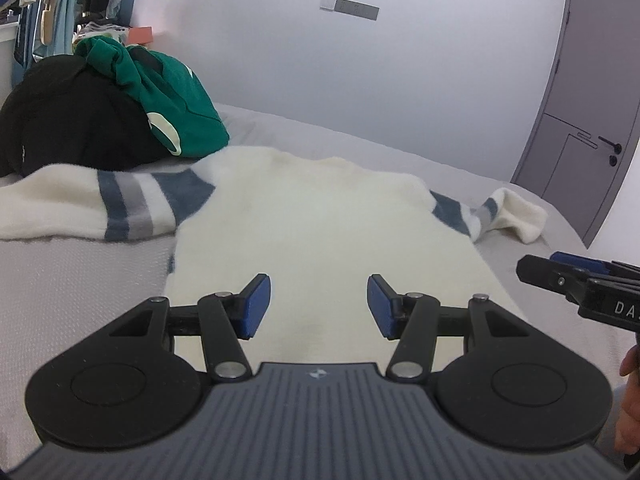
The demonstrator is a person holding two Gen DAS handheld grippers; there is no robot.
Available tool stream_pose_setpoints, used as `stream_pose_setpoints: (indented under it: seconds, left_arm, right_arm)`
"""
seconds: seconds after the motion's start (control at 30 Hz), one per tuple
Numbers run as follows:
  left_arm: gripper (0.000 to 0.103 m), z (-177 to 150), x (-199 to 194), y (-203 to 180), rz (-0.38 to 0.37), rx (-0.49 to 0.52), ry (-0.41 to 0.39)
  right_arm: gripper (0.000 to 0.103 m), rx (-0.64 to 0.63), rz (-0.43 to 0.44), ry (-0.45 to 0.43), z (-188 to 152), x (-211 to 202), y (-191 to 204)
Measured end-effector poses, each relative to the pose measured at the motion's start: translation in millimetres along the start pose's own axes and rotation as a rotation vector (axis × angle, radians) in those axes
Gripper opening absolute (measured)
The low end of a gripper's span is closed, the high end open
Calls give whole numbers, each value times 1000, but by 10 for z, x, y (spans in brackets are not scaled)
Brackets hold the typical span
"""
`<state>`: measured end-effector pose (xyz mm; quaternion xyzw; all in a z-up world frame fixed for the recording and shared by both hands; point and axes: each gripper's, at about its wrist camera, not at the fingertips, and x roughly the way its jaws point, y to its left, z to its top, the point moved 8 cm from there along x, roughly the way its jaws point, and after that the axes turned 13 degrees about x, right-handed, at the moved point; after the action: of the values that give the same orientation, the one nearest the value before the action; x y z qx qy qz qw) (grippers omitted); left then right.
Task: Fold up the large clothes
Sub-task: 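Move both open grippers over the flattened cream sweater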
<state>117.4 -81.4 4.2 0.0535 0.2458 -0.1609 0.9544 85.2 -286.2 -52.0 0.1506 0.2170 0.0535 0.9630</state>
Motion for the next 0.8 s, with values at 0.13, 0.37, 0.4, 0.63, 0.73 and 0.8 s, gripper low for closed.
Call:
stream_pose_setpoints:
  seconds: [0.13, 0.37, 0.4, 0.63, 0.73, 0.8]
  left_arm:
    - [60, -62, 88, 46, 17, -7, -10]
    - [60, -222, 198, 82, 17, -54, -4]
    - [60, -240, 210, 75, 19, -47, 1]
    - [61, -346, 275, 86, 33, -24, 28]
    - [66, -403, 329, 123, 25, -18, 55]
    - [69, -450, 380, 183, 33, -36, 80]
  right_arm:
    - [68, 23, -14, -4, -77, 69, -91]
    - [68, 64, -49, -6, -193, 122, -200]
    - [68, 65, -50, -10, -189, 113, -202]
    - [68, 89, -47, 27, -157, 164, -277]
    - [68, 152, -48, 62, -35, 235, -452]
    - [68, 154, -56, 72, 74, 286, -553]
